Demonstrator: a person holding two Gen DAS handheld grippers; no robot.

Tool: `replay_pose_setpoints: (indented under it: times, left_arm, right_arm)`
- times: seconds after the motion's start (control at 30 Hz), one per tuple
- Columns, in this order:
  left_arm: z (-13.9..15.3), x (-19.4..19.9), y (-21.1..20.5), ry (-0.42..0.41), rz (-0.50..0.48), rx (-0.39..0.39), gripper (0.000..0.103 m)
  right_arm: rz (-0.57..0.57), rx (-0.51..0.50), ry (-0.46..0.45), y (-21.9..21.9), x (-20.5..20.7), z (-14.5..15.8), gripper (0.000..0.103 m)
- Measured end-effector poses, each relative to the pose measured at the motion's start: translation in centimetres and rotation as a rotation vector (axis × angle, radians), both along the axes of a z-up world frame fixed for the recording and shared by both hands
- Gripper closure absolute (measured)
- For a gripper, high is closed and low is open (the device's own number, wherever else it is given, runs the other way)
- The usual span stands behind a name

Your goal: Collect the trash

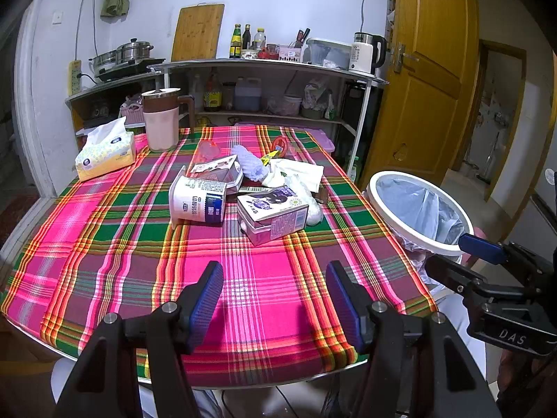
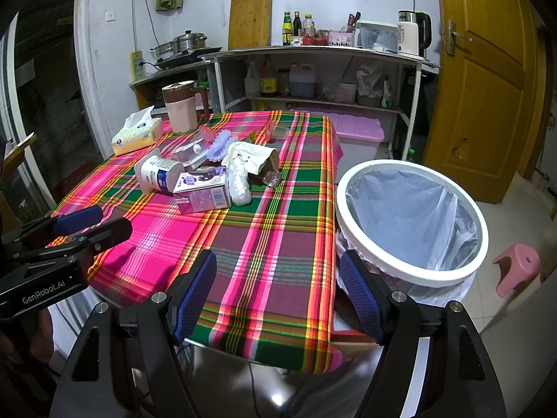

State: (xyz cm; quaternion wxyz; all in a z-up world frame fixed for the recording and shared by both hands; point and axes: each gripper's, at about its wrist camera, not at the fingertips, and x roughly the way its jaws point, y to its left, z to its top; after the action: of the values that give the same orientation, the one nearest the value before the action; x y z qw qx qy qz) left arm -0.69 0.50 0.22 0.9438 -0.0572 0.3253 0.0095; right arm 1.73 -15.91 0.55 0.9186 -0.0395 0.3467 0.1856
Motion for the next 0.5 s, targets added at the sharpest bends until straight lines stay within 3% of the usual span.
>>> replay_pose_setpoints:
  times: [0.5]
  left_arm:
    - [-1.2,1.5,0.4,0.027,-0.011,-0.013,0.042]
  right_arm:
    - [0.009,0.001,0.016,0.4,0.8,-0.9,0.029]
